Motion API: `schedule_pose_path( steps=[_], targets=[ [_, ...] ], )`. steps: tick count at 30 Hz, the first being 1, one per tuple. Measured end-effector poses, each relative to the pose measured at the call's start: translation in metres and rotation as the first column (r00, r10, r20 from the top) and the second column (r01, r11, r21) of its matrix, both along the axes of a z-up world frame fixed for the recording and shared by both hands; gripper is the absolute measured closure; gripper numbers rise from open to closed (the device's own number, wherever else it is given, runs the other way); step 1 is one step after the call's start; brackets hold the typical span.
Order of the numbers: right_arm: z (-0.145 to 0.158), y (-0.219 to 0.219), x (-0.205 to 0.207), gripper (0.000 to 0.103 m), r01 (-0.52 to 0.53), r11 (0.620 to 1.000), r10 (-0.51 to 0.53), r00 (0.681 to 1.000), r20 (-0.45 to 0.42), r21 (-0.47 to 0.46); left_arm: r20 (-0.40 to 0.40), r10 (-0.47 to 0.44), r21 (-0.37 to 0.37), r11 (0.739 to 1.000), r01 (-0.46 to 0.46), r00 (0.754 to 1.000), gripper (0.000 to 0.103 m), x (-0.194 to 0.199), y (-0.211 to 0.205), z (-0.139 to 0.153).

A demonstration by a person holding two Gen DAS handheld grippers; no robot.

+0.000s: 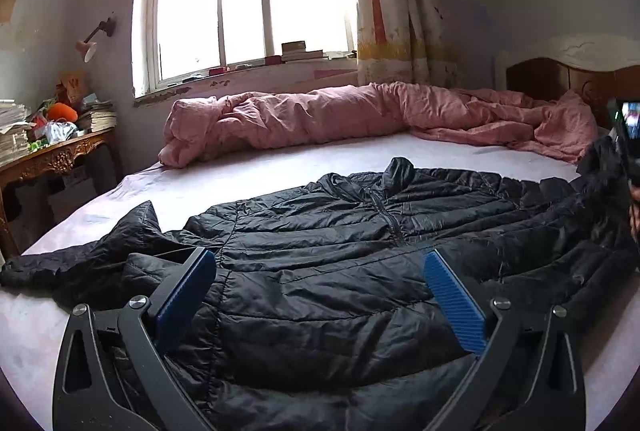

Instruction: Fold large clothes

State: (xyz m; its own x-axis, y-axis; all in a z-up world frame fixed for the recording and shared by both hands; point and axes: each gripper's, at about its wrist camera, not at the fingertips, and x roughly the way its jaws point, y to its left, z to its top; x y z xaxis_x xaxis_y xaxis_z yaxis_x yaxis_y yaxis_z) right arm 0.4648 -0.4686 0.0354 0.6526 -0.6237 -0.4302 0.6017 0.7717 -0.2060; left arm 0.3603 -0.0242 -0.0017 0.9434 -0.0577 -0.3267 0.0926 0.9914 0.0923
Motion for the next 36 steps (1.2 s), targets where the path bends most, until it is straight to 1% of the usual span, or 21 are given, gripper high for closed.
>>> schedule_pose_path(
  steps=[2,4,5,6,7,8,10,11,13,14,16,17,18,20,22,24,26,28,30,34,36],
  targets=[
    [0.015,0.019,-0.013,0.099,-0.108,0.994,0.108,0.992,0.069,-0.002,-0.002,-0.003,0.0,1.0,0.003,1.0,0.0,0.0,-0.001,0.0],
    [0.023,0.038,-0.02,0.099,-0.217,0.976,0.216,0.972,0.098,0.004,-0.035,-0.001,-0.012,1.0,0.001,0.999,0.0,0.005,0.001,-0.002],
    [0.024,0.056,-0.025,0.099,-0.342,0.939,0.339,0.937,0.085,0.03,-0.051,0.004,-0.021,1.0,-0.005,0.999,0.0,0.008,0.004,-0.003],
    [0.023,0.069,-0.025,0.099,-0.431,0.9,0.428,0.902,0.055,0.064,-0.066,0.006,-0.035,0.999,-0.008,0.998,0.0,0.011,0.007,-0.004],
    [0.02,0.081,-0.026,0.099,-0.492,0.866,0.492,0.87,0.033,0.091,-0.075,0.007,-0.051,0.999,-0.01,0.997,0.0,0.012,0.01,-0.004],
    [0.012,0.1,-0.028,0.099,-0.563,0.818,0.567,0.824,-0.001,0.113,-0.081,0.009,-0.069,0.998,-0.015,0.997,0.0,0.013,0.013,-0.004],
    [-0.003,0.126,-0.025,0.099,-0.611,0.781,0.623,0.777,-0.092,0.127,-0.087,0.012,-0.092,0.996,-0.02,0.996,0.0,0.014,0.018,-0.006],
    [-0.01,0.133,-0.022,0.099,-0.617,0.774,0.633,0.763,-0.13,0.145,-0.091,0.012,-0.099,0.995,-0.021,0.996,0.0,0.015,0.019,-0.006],
    [-0.019,0.137,-0.02,0.099,-0.616,0.764,0.643,0.753,-0.141,0.19,-0.1,0.011,-0.107,0.994,-0.022,0.995,0.0,0.016,0.02,-0.007],
    [-0.02,0.136,-0.02,0.097,-0.612,0.766,0.64,0.755,-0.143,0.197,-0.102,0.01,-0.107,0.994,-0.021,0.995,0.0,0.016,0.02,-0.008],
    [-0.017,0.135,-0.025,0.085,-0.602,0.779,0.624,0.771,-0.127,0.174,-0.102,0.008,-0.103,0.995,-0.018,0.995,0.0,0.016,0.018,-0.008],
    [-0.011,0.131,-0.03,0.073,-0.598,0.787,0.613,0.784,-0.095,0.15,-0.1,0.006,-0.099,0.995,-0.016,0.995,0.0,0.015,0.017,-0.008],
    [-0.007,0.125,-0.032,0.056,-0.6,0.787,0.613,0.788,-0.067,0.141,-0.099,0.005,-0.095,0.995,-0.014,0.995,0.0,0.015,0.016,-0.008],
    [0.007,0.116,-0.034,0.047,-0.601,0.788,0.606,0.796,0.002,0.134,-0.096,0.003,-0.086,0.996,-0.011,0.995,0.0,0.014,0.014,-0.007],
    [0.019,0.106,-0.039,0.047,-0.577,0.804,0.577,0.815,0.047,0.145,-0.094,0.001,-0.08,0.997,-0.009,0.996,0.0,0.014,0.013,-0.007],
    [0.031,0.085,-0.045,0.046,-0.516,0.837,0.501,0.856,0.127,0.181,-0.094,0.002,-0.08,0.997,-0.009,0.996,0.0,0.014,0.013,-0.007],
    [0.04,0.057,-0.052,0.043,-0.436,0.868,0.395,0.897,0.199,0.237,-0.095,0.002,-0.081,0.997,-0.01,0.995,0.0,0.014,0.013,-0.007],
    [0.046,0.03,-0.058,0.043,-0.369,0.885,0.3,0.918,0.258,0.284,-0.097,0.002,-0.08,0.997,-0.009,0.995,0.0,0.014,0.012,-0.007],
    [0.05,0.007,-0.062,0.043,-0.333,0.885,0.244,0.927,0.284,0.326,-0.097,0.002,-0.078,0.997,-0.01,0.995,0.0,0.014,0.012,-0.007],
    [0.052,-0.024,-0.065,0.043,-0.307,0.883,0.206,0.933,0.295,0.356,-0.095,0.002,-0.077,0.997,-0.009,0.995,0.0,0.014,0.011,-0.007],
    [0.052,-0.032,-0.061,0.043,-0.309,0.878,0.212,0.936,0.282,0.364,-0.097,0.002,-0.077,0.997,-0.009,0.995,0.0,0.014,0.011,-0.007]
  ],
)
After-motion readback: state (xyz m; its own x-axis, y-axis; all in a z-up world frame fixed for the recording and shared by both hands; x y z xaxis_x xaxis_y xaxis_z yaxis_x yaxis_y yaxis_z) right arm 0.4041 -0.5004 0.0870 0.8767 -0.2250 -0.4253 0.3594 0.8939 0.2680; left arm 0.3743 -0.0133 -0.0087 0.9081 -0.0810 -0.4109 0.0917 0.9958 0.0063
